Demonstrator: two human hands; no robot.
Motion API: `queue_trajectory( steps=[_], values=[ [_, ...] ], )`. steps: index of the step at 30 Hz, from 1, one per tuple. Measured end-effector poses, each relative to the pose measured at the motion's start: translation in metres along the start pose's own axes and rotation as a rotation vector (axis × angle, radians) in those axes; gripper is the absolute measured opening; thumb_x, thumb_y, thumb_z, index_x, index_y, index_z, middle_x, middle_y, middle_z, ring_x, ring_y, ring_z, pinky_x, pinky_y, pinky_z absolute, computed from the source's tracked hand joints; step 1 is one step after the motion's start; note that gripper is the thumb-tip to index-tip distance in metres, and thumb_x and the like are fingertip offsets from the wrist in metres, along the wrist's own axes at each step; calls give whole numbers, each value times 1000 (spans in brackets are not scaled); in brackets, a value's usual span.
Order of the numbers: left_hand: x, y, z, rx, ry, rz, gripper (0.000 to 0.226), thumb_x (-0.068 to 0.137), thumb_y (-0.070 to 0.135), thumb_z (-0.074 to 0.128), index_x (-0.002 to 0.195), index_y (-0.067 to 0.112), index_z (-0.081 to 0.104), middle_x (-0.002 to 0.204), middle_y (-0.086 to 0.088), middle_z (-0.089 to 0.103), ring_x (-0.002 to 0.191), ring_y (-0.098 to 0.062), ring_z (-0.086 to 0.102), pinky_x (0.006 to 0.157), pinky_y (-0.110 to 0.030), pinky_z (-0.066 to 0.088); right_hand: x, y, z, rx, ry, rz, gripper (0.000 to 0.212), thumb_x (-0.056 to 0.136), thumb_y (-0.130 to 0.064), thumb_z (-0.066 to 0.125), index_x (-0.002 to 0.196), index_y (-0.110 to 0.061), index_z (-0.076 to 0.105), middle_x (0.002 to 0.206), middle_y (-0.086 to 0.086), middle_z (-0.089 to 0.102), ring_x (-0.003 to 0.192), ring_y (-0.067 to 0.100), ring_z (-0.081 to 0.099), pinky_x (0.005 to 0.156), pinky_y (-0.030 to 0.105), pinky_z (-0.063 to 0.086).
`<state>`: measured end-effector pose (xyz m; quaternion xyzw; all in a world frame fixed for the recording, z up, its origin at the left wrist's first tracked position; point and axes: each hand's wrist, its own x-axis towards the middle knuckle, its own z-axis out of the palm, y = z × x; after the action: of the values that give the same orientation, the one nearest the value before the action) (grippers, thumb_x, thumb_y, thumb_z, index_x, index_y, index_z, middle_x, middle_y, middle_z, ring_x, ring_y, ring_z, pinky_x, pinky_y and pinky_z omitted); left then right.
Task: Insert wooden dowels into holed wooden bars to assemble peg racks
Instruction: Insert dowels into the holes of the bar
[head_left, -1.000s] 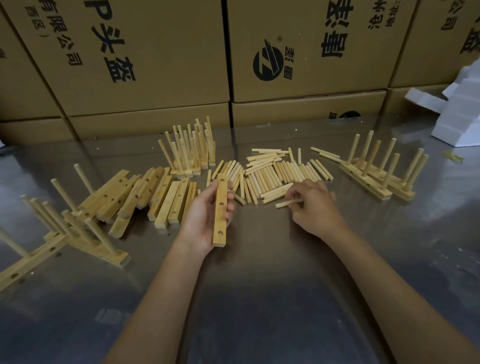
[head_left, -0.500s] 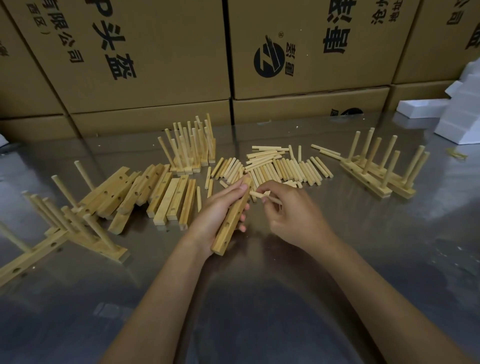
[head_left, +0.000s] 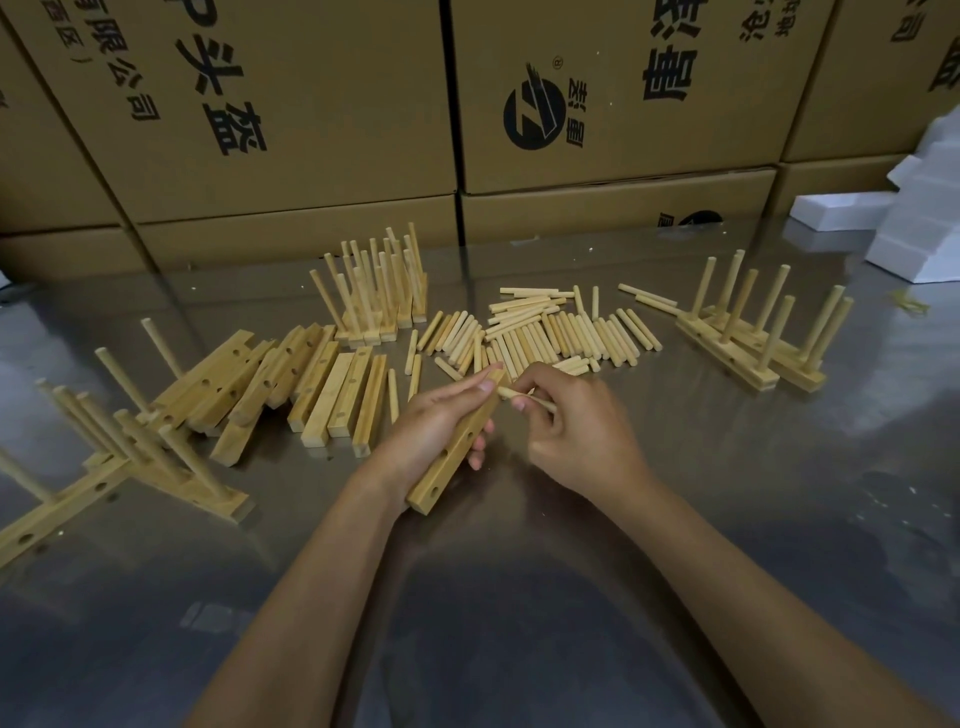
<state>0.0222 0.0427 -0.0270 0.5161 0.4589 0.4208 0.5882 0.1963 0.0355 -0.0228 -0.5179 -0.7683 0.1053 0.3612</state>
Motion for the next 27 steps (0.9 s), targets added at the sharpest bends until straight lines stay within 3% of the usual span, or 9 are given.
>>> queue_trajectory(
  steps=[4,10,14,20,22,24,25,27],
  values=[
    [-1,-1,-2,29,-9,6,31,99,36,59,129,38,66,76,-5,61,60,-15,55,59,-25,51,-1,-1,6,108,21,93,8,91,-14,58,87,-20,62,60,-11,50,55,8,46,51,25,30],
    [-2,0,2,114,1,10,24,97,38,61,116,51,69,78,-5,61,61,-14,57,62,-23,52,0,-2,10,370,17,271,11,89,-9,62,80,-12,68,70,10,65,63,20,56,58,27,37],
    [-3,2,2,138,0,22,28,97,39,61,122,49,66,75,-3,62,61,-12,58,63,-20,52,3,-3,9,508,-15,372,13,91,-10,62,80,-13,69,60,-4,58,47,-1,45,51,16,32],
    [1,3,3,-64,-26,-2,29,97,23,62,121,39,69,72,-7,61,58,-14,58,52,-28,54,9,-3,-4,646,-87,421,14,96,-21,60,90,-15,70,62,2,67,44,6,49,44,19,39],
    [3,3,-1,-145,12,-15,34,97,20,62,130,27,64,72,-8,63,57,-16,58,51,-29,53,14,4,-6,702,52,456,20,98,-25,58,89,-14,72,72,3,71,53,7,55,50,19,42],
    [4,3,-5,-229,71,-35,38,98,21,60,136,22,59,73,-9,63,58,-16,58,51,-29,53,17,15,-8,592,258,418,23,98,-21,54,87,-13,73,80,-3,71,73,6,59,62,14,42],
    [5,4,-7,-275,98,-45,37,99,21,59,135,21,58,73,-8,63,58,-16,58,50,-28,52,17,21,-9,479,300,373,22,98,-17,51,90,-16,72,86,-7,70,83,6,60,68,12,41],
    [5,4,-9,-365,136,-61,32,100,23,57,131,16,60,72,-7,62,57,-15,56,49,-27,51,16,34,-7,176,212,264,24,98,-12,49,108,-19,70,106,-10,66,108,10,54,86,17,38]
  ],
)
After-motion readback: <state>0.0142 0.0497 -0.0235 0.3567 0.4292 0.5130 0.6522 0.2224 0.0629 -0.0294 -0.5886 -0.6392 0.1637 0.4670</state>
